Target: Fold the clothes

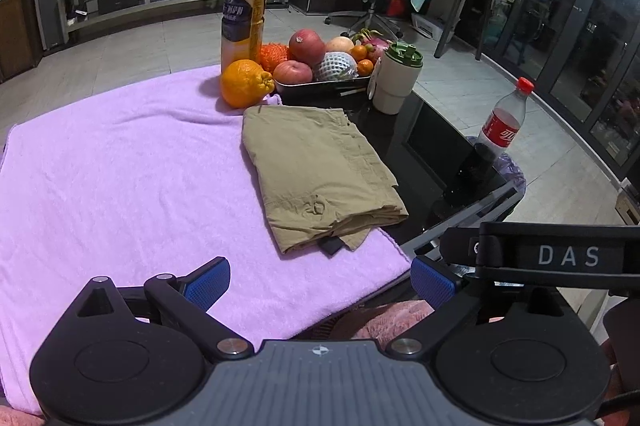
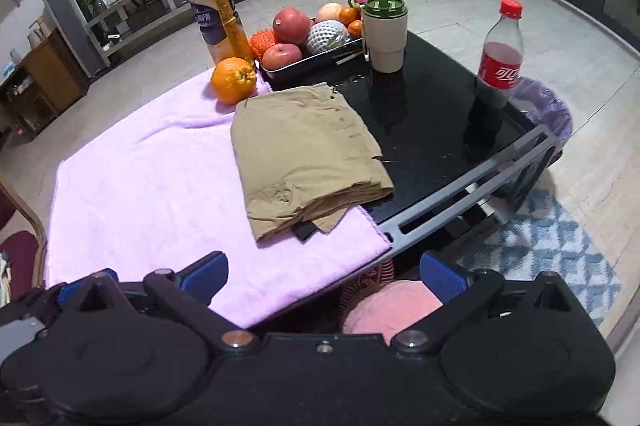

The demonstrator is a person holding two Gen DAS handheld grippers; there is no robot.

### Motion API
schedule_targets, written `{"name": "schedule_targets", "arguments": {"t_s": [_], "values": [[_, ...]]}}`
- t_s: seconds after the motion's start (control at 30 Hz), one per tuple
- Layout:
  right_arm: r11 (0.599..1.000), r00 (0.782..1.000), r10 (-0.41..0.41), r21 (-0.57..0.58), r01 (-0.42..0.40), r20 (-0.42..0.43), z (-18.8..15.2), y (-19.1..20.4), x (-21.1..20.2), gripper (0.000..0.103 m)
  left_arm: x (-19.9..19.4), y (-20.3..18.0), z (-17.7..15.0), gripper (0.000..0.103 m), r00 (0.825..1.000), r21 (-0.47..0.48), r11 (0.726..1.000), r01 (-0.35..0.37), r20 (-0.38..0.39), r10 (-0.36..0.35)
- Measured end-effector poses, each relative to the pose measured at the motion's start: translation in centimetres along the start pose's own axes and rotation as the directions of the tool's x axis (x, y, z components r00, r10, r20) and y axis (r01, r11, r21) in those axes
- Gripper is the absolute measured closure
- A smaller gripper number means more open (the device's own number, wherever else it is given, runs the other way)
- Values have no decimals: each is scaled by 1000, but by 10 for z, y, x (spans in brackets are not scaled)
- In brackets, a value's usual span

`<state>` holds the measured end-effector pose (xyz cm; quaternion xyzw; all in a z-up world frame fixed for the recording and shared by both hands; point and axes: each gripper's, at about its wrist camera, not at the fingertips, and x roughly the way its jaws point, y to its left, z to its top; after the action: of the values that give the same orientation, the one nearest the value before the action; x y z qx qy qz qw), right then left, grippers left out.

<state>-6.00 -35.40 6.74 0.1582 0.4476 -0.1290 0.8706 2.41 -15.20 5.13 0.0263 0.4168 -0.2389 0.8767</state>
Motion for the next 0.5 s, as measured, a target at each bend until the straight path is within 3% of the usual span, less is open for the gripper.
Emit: {"name": "schedule_targets", "arguments": {"t_s": [0.17, 0.5], "values": [[998, 999, -43, -46, 44, 11, -4, 4, 0, 0, 5, -2, -4, 5, 1000, -3, 1000, 7, -23, -7], [998, 999, -41, -58, 40, -9, -6, 1, 8, 0, 12, -4, -7, 5, 999, 7, 1000, -6, -49, 6]]}}
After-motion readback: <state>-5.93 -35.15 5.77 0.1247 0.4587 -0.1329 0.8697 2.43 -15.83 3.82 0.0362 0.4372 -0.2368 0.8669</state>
